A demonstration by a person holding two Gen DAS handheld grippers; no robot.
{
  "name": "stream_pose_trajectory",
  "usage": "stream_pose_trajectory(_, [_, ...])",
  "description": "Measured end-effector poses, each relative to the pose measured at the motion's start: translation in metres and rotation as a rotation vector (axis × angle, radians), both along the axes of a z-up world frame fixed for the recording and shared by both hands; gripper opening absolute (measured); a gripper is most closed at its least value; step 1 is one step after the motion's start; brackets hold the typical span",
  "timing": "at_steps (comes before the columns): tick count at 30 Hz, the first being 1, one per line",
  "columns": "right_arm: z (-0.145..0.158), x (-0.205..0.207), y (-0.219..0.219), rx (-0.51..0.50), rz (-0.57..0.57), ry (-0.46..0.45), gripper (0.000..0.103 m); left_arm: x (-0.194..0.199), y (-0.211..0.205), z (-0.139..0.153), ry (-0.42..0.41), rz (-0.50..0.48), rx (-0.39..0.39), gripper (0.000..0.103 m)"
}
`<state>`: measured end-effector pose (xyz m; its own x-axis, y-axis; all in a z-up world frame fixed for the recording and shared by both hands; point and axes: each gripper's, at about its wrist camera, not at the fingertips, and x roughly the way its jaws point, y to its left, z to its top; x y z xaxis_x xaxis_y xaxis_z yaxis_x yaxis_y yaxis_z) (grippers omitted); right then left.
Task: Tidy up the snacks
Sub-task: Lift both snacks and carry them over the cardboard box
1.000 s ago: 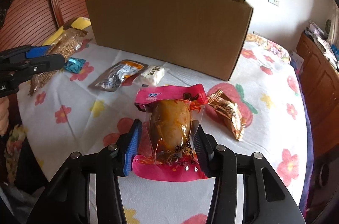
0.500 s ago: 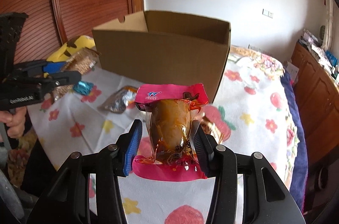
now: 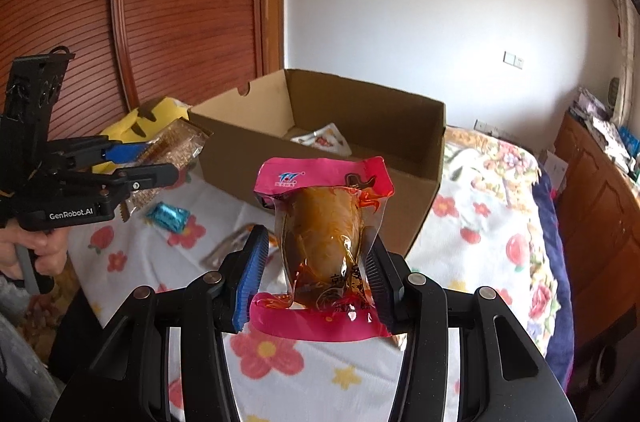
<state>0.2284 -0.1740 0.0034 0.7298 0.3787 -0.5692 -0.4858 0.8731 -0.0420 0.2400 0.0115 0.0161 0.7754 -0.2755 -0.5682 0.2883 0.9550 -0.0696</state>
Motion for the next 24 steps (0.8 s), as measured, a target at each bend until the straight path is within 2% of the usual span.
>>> stream_pose_trajectory(12, [0.014, 0.036, 0.009, 0.007, 0.027, -0.035, 0.048, 0.036, 0.006, 0.016, -0.034, 0.017, 0.011, 0.046])
stream_pose_trajectory(24, [0.022, 0.092, 0.021, 0.040, 0.052, -0.060, 0.048, 0.083, 0.004, 0.043, -0.087, 0.005, 0.011, 0.046])
